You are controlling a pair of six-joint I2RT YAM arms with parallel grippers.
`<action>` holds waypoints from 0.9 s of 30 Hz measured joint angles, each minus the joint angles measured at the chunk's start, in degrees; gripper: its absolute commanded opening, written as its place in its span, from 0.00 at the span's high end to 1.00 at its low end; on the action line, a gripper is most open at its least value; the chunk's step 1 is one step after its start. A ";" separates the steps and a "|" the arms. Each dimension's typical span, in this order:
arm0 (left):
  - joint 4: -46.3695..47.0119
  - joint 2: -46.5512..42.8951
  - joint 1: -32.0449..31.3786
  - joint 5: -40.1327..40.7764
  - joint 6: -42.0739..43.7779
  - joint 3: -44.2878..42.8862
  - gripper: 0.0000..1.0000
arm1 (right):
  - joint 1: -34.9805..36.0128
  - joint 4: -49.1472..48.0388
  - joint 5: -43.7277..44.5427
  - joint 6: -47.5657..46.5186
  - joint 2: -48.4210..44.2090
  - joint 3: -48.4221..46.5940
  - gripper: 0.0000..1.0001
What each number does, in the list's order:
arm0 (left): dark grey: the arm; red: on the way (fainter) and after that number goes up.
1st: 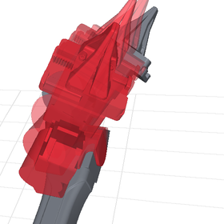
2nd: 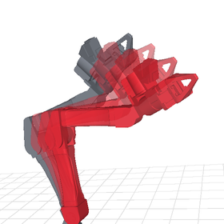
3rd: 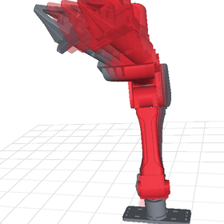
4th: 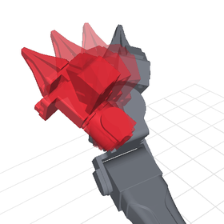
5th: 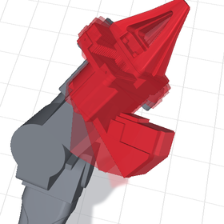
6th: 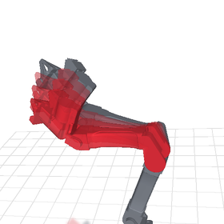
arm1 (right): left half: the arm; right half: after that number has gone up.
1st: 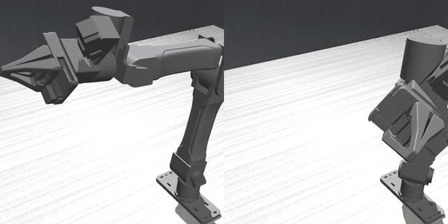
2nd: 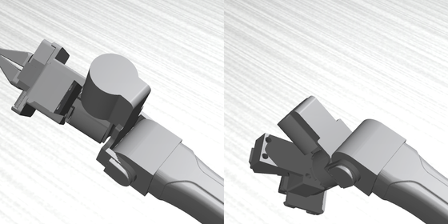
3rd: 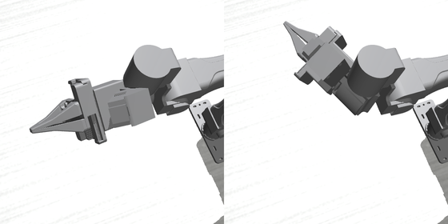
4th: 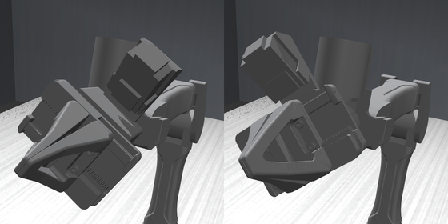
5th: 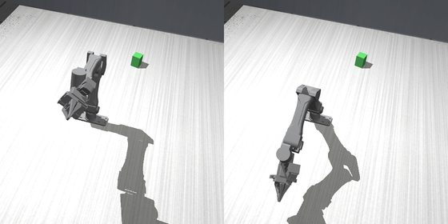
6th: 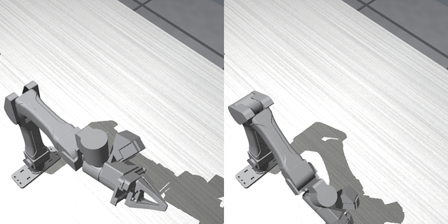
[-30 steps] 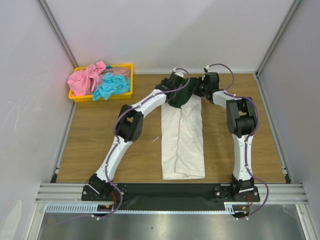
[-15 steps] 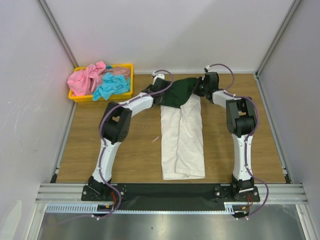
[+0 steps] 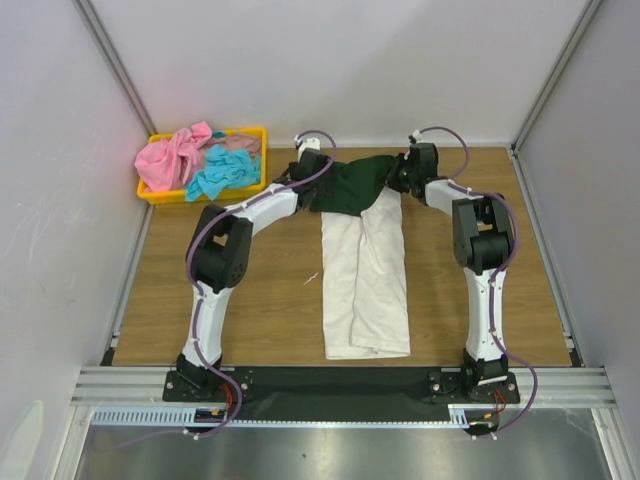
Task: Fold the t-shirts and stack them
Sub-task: Fold the tshirt
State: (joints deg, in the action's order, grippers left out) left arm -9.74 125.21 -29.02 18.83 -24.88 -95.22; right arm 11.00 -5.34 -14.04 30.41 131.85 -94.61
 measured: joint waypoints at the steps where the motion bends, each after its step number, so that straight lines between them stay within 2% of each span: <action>1: -0.09 0.42 0.09 -0.52 0.76 -1.31 0.28 | 0.02 0.02 -0.02 0.00 0.00 -0.07 0.81; 5: 0.50 3.23 0.46 -3.23 5.01 -9.38 0.25 | 0.02 0.44 -0.02 -0.02 0.00 -0.46 0.81; 9: 1.88 7.30 0.55 -6.19 7.28 -18.34 0.27 | 0.02 0.61 -0.04 -0.02 0.00 -0.74 0.81; 14: 4.72 8.63 0.55 -11.50 6.38 -18.95 0.35 | 0.02 0.94 -0.07 -0.02 0.07 -1.03 0.81; 21: 9.55 12.15 0.55 -19.02 2.16 -20.63 0.36 | 0.02 1.22 -0.31 -0.02 0.37 -1.55 0.81; 27: 9.62 17.53 1.03 -19.45 -3.23 -25.77 0.36 | 0.02 1.40 -0.42 -0.02 1.29 -1.66 0.81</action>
State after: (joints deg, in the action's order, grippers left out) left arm -0.12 142.74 -27.99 -0.62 -28.12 -120.99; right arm 11.03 -3.95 -14.46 30.39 133.14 -96.27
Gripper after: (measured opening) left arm 0.644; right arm 0.189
